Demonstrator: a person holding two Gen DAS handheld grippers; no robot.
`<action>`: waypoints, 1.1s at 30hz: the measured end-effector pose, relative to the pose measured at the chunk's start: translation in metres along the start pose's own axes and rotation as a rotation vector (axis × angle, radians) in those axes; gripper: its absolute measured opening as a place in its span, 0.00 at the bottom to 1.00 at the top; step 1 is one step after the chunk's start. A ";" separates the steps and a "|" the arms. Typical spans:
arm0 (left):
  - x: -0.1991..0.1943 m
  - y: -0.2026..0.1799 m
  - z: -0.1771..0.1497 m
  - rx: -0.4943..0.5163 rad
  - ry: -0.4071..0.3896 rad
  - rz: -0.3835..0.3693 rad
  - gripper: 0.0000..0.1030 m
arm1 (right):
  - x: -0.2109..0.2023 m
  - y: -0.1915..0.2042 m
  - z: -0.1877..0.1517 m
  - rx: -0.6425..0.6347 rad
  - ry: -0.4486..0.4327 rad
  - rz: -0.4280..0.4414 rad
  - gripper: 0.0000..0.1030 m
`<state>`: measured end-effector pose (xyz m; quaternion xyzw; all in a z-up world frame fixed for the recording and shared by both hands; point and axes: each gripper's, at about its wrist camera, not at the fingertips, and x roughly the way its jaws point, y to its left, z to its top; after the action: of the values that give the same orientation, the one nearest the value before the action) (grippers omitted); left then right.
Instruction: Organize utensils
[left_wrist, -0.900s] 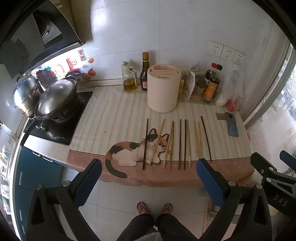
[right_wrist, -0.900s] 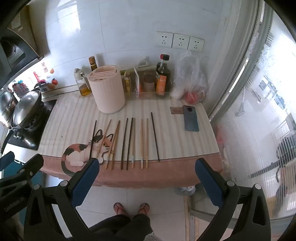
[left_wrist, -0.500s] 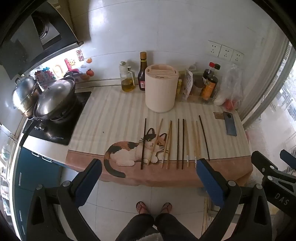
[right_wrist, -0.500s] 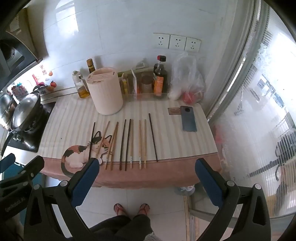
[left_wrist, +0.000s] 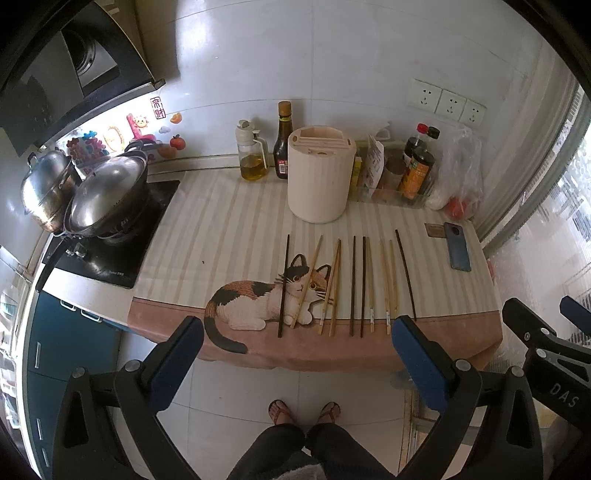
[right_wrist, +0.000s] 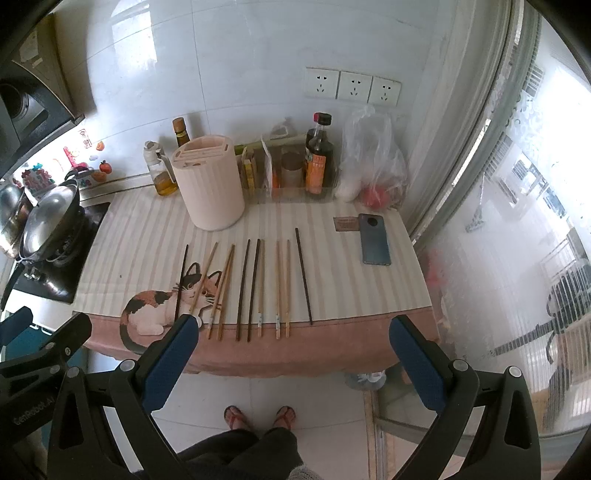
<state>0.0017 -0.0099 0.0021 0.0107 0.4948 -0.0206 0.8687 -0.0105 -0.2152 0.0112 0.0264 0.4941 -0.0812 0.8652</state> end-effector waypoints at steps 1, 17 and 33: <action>0.000 0.000 0.000 0.000 0.001 -0.002 1.00 | 0.000 0.000 0.000 0.000 0.000 -0.001 1.00; 0.000 0.000 0.001 -0.004 -0.001 -0.001 1.00 | 0.001 -0.001 0.004 0.000 -0.001 -0.006 1.00; 0.002 0.000 0.006 -0.002 -0.002 -0.002 1.00 | 0.001 0.001 0.003 0.000 -0.003 -0.007 1.00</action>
<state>0.0077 -0.0105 0.0038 0.0091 0.4938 -0.0209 0.8693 -0.0074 -0.2151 0.0122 0.0244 0.4928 -0.0844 0.8657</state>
